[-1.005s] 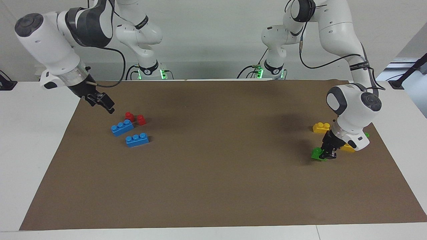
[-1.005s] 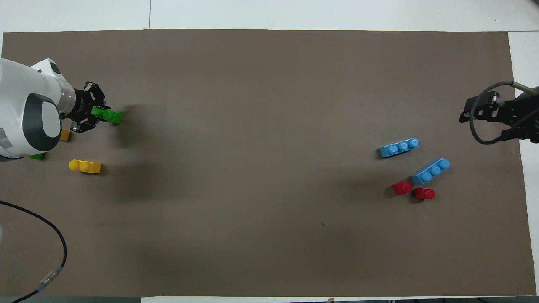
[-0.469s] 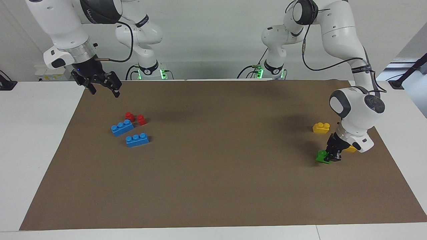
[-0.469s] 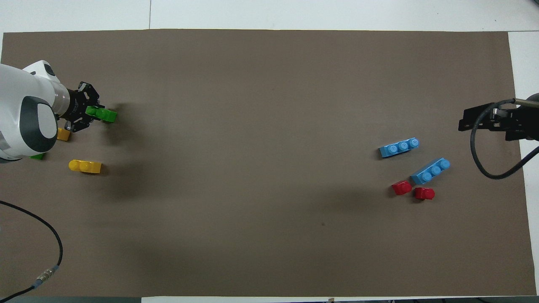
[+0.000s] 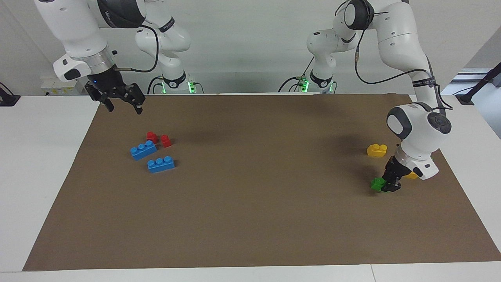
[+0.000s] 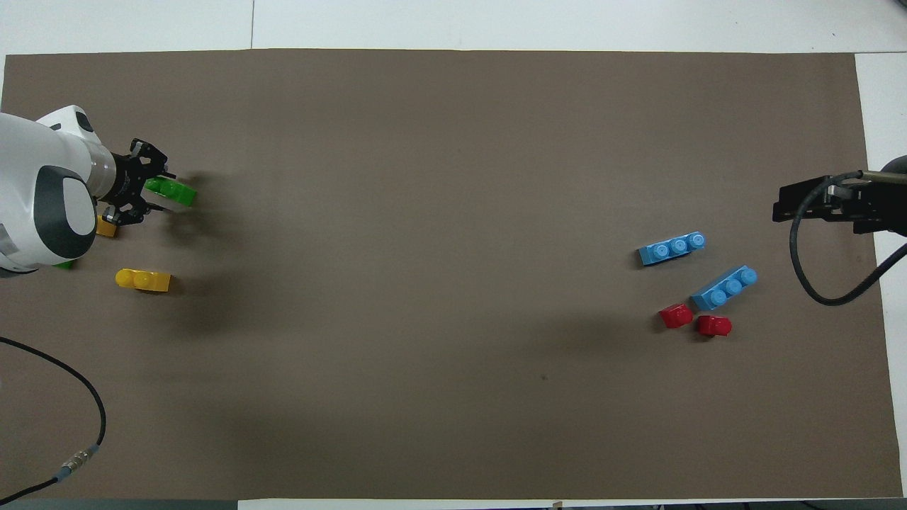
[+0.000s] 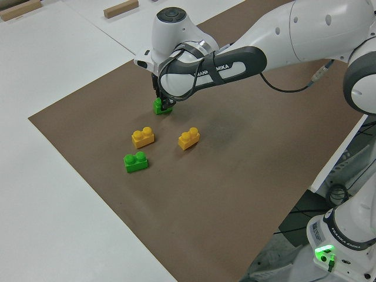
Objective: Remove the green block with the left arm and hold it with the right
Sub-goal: 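Open the left gripper and draw it back from the green brick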
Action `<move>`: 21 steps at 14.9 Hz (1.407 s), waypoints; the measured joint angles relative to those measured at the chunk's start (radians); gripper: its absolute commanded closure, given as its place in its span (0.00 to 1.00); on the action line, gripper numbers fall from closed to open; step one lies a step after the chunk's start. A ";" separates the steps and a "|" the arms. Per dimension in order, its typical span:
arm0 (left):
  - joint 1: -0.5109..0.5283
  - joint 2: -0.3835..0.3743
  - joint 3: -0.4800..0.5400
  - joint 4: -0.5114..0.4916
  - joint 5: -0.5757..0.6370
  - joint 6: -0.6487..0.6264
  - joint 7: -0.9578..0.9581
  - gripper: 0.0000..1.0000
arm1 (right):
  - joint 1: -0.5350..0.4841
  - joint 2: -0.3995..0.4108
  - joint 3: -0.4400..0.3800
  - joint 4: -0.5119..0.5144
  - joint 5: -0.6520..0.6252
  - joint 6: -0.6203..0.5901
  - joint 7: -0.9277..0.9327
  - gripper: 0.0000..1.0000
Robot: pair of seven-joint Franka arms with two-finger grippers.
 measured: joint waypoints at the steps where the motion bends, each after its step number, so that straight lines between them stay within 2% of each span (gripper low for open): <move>1: 0.000 0.000 -0.001 0.000 0.014 0.000 0.019 0.00 | -0.007 0.000 -0.001 0.000 -0.002 0.000 -0.004 0.00; 4: -0.004 -0.001 -0.008 0.014 0.104 -0.002 0.041 0.00 | -0.028 0.001 -0.007 0.000 -0.002 0.001 -0.009 0.00; 7: -0.006 -0.017 -0.018 0.042 0.124 -0.005 0.072 0.00 | -0.032 0.001 -0.007 0.000 -0.003 0.000 -0.025 0.00; 9: -0.008 -0.058 -0.028 0.052 0.126 -0.037 0.121 0.00 | -0.032 0.001 -0.006 0.000 -0.003 0.000 -0.038 0.00; 16: -0.023 -0.225 -0.065 0.125 0.126 -0.381 0.426 0.00 | -0.029 0.001 -0.001 -0.001 0.007 -0.003 -0.038 0.00; 21: -0.029 -0.351 -0.076 0.137 0.126 -0.571 0.674 0.00 | -0.029 0.001 -0.001 -0.001 0.009 -0.008 -0.038 0.00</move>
